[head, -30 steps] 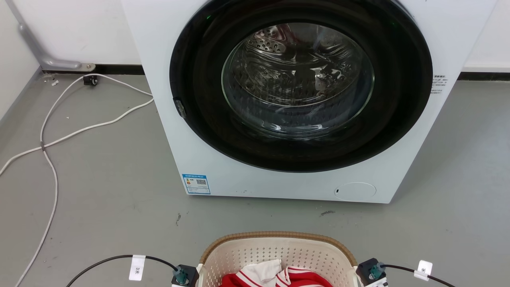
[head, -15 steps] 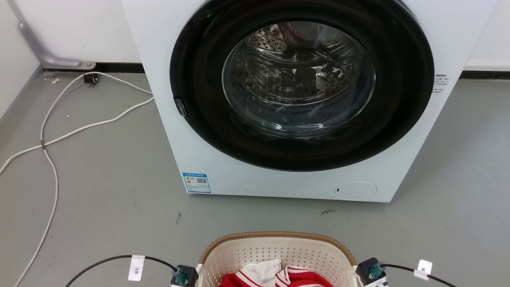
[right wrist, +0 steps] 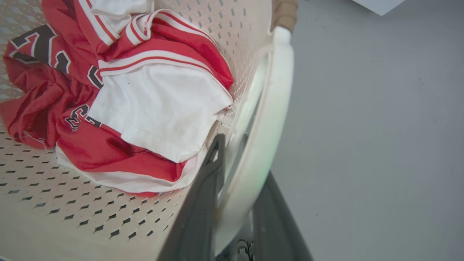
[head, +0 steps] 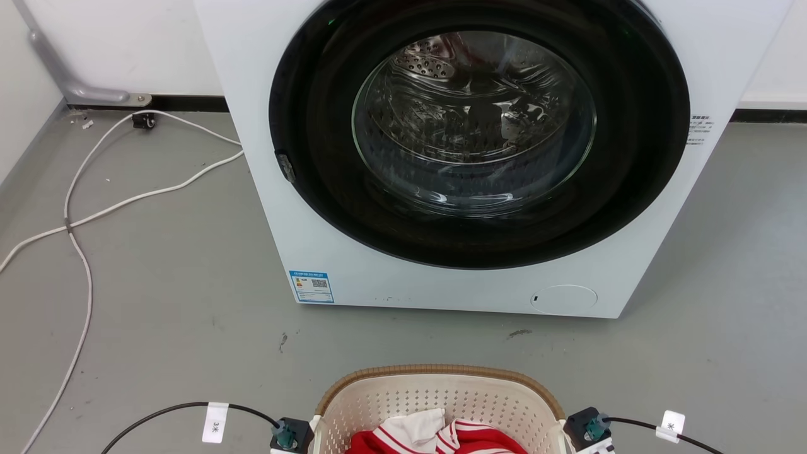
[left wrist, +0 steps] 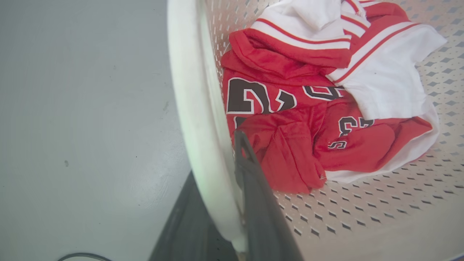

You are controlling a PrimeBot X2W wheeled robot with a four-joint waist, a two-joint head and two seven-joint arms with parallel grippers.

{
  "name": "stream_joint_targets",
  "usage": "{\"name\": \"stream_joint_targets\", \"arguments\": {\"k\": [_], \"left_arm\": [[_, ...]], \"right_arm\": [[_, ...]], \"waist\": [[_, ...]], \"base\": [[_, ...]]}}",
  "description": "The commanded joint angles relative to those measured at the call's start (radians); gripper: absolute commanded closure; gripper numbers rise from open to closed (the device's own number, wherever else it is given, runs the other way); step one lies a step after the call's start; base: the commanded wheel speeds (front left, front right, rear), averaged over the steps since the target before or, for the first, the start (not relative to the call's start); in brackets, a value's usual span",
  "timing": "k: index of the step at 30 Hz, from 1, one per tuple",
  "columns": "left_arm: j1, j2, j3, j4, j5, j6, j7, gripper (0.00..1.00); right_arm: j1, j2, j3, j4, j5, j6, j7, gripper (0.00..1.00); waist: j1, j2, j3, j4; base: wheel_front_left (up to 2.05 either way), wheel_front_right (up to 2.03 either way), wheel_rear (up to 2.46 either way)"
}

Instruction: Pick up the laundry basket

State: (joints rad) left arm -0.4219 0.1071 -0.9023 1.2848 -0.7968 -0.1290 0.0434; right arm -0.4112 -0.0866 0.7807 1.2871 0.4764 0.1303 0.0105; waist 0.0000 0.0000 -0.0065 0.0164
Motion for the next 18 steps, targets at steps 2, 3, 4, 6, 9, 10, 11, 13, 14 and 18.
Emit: {"name": "stream_joint_targets", "arguments": {"k": [2, 3, 4, 6, 9, 10, 11, 13, 14, 18], "left_arm": [[-0.025, 0.013, -0.009, 0.001, -0.002, -0.001, -0.011, 1.00], [-0.025, 0.013, -0.011, 0.002, -0.003, -0.001, -0.011, 1.00], [-0.025, 0.013, -0.012, 0.002, -0.003, -0.001, -0.012, 1.00], [-0.027, 0.013, -0.015, 0.002, -0.008, -0.001, -0.013, 1.00], [-0.028, 0.012, -0.019, 0.002, -0.013, -0.001, -0.015, 1.00], [-0.028, 0.012, -0.021, 0.002, -0.013, -0.001, -0.015, 1.00], [-0.027, 0.012, -0.022, 0.002, -0.013, -0.001, -0.016, 1.00], [-0.026, 0.011, -0.025, 0.003, -0.018, -0.001, -0.016, 1.00], [-0.026, 0.012, -0.027, 0.003, -0.020, -0.001, -0.016, 1.00], [-0.026, 0.011, -0.034, 0.003, -0.023, -0.001, -0.018, 1.00]], "right_arm": [[-0.015, -0.010, 0.010, 0.003, 0.000, 0.001, 0.001, 1.00], [-0.015, -0.009, 0.012, 0.003, 0.000, 0.001, 0.001, 1.00], [-0.016, -0.009, 0.013, 0.003, 0.001, 0.001, 0.000, 1.00], [-0.017, -0.009, 0.015, 0.003, 0.003, 0.001, -0.001, 1.00], [-0.019, -0.010, 0.017, 0.003, 0.004, 0.001, 0.000, 1.00], [-0.019, -0.011, 0.018, 0.003, 0.005, 0.001, 0.000, 1.00], [-0.019, -0.011, 0.019, 0.003, 0.005, 0.001, 0.000, 1.00], [-0.018, -0.011, 0.021, 0.003, 0.006, 0.001, 0.001, 1.00], [-0.017, -0.011, 0.022, 0.003, 0.006, 0.001, 0.002, 1.00], [-0.016, -0.011, 0.024, 0.003, 0.010, 0.001, 0.002, 1.00]], "waist": [[0.0000, 0.0000, 0.001, 0.000], [0.0000, 0.0000, 0.001, 0.000], [0.0000, 0.0000, 0.001, 0.000], [0.0000, 0.0000, 0.002, 0.001], [0.0000, 0.0000, 0.003, 0.002], [0.0000, 0.0000, 0.003, 0.002], [0.0000, 0.0000, 0.003, 0.002], [0.0000, 0.0000, 0.003, 0.001], [0.0000, 0.0000, 0.003, 0.000], [0.0000, 0.0000, 0.003, -0.001]], "base": [[0.00, 0.00, 0.00], [0.00, 0.00, 0.00], [0.00, 0.00, 0.00], [0.00, 0.00, 0.00], [0.00, 0.00, 0.00], [0.00, 0.00, 0.00], [0.00, 0.00, 0.00], [0.00, 0.00, 0.00], [0.00, 0.00, 0.00], [0.00, 0.00, 0.00]]}}
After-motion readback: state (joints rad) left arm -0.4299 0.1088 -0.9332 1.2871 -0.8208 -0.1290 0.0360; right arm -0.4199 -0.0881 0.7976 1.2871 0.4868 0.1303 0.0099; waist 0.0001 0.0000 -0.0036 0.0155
